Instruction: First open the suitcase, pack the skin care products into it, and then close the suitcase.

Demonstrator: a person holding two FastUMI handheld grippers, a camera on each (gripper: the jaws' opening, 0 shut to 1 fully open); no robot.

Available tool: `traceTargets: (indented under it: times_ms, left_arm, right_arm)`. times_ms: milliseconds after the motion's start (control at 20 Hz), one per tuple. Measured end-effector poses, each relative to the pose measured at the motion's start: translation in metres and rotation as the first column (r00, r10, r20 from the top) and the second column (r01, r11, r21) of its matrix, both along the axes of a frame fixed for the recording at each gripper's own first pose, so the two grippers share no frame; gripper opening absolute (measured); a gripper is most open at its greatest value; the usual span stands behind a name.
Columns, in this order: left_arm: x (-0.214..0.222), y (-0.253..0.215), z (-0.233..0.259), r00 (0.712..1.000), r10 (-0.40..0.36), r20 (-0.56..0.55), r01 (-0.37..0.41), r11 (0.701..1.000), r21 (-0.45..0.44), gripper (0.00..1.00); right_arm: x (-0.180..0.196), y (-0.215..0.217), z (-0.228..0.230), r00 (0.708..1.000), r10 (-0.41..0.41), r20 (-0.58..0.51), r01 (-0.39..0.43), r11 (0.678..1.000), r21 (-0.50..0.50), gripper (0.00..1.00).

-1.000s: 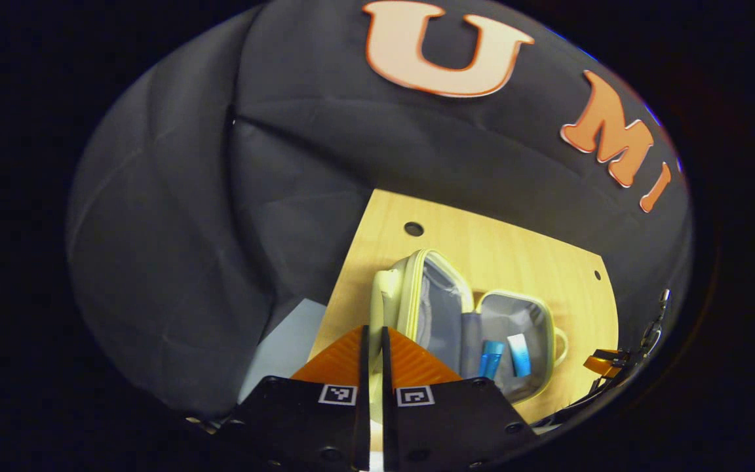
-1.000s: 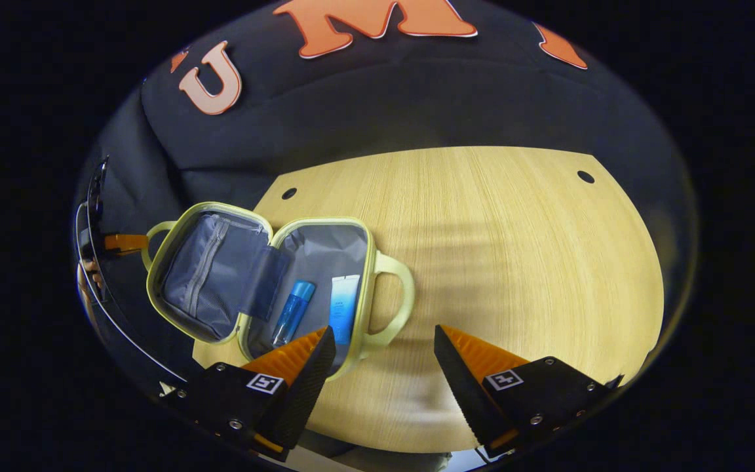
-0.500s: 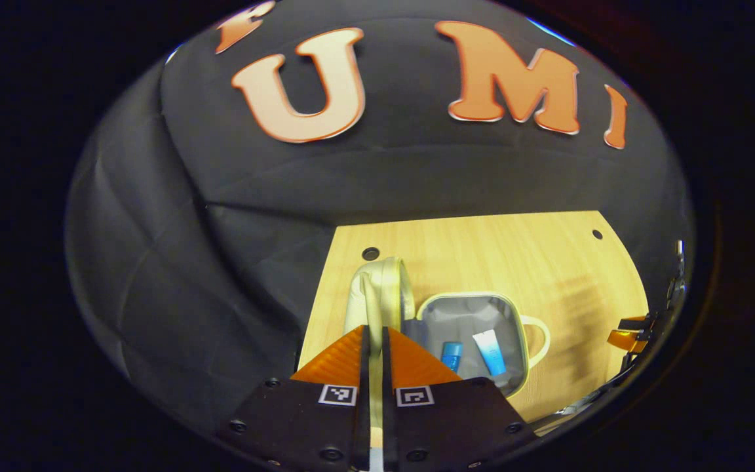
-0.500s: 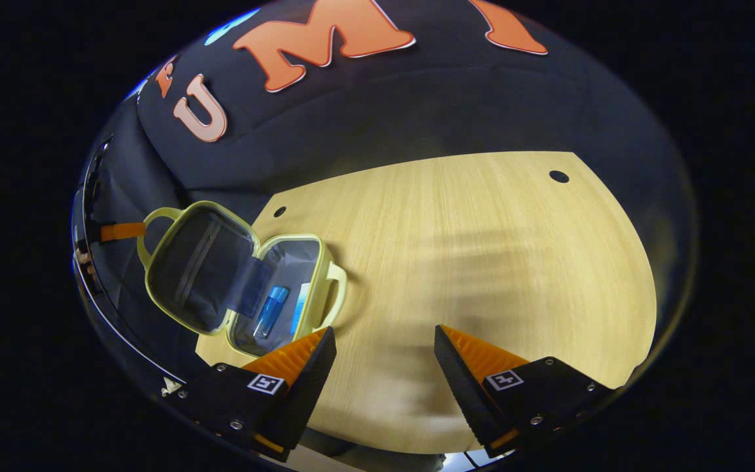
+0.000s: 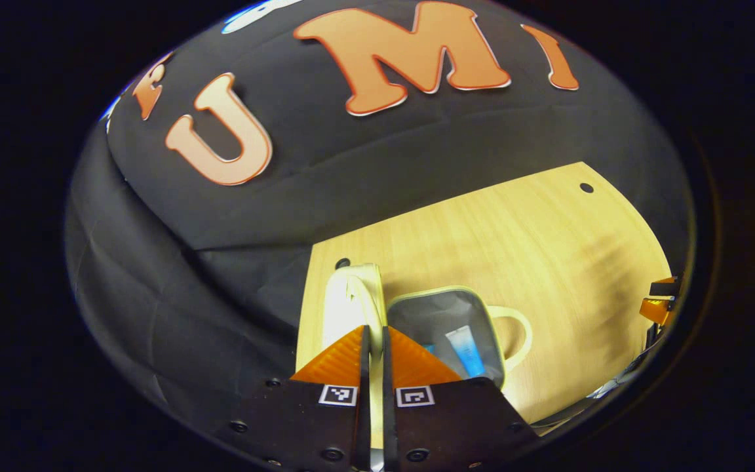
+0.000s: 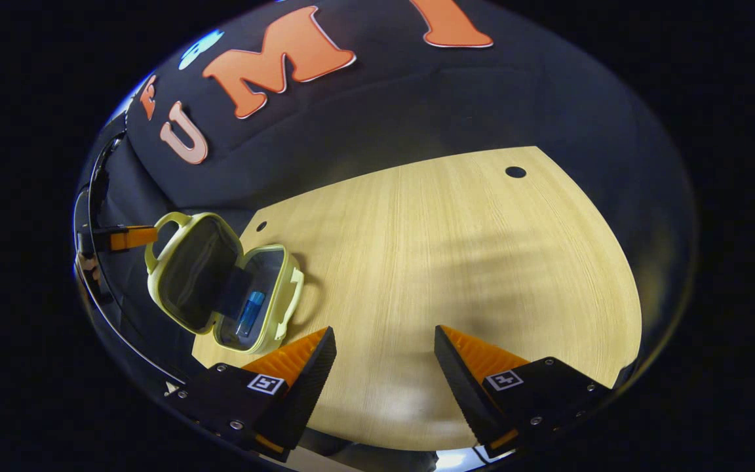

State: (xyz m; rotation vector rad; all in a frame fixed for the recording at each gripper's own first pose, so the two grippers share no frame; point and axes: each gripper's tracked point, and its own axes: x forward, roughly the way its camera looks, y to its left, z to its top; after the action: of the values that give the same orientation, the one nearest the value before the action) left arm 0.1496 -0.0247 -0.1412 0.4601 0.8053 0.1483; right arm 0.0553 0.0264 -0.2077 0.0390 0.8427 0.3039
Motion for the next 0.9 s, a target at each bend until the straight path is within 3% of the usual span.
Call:
traceTargets:
  times_ms: [200,500,700,900]
  left_arm:
    - [0.008,-0.054,-0.042,0.997,-0.058,-0.043,0.058,0.998,-0.007,0.08]
    - [0.016,-0.131,-0.142,0.977,-0.145,-0.158,0.123,0.982,-0.143,0.08]
    - [0.014,-0.133,-0.194,0.964,-0.114,-0.240,0.069,0.980,-0.189,0.08]
    - [0.014,-0.134,-0.200,0.964,-0.095,-0.247,0.058,0.987,-0.152,0.08]
  right_arm:
    - [-0.005,-0.029,-0.003,1.000,-0.025,-0.001,0.025,1.000,-0.009,0.96]
    - [-0.017,-0.053,-0.016,0.998,-0.052,-0.037,0.051,0.998,-0.030,0.96]
    - [-0.026,-0.066,-0.022,0.997,-0.060,-0.057,0.058,0.997,-0.047,0.96]
    - [-0.029,-0.071,-0.028,0.995,-0.067,-0.072,0.063,0.997,-0.051,0.96]
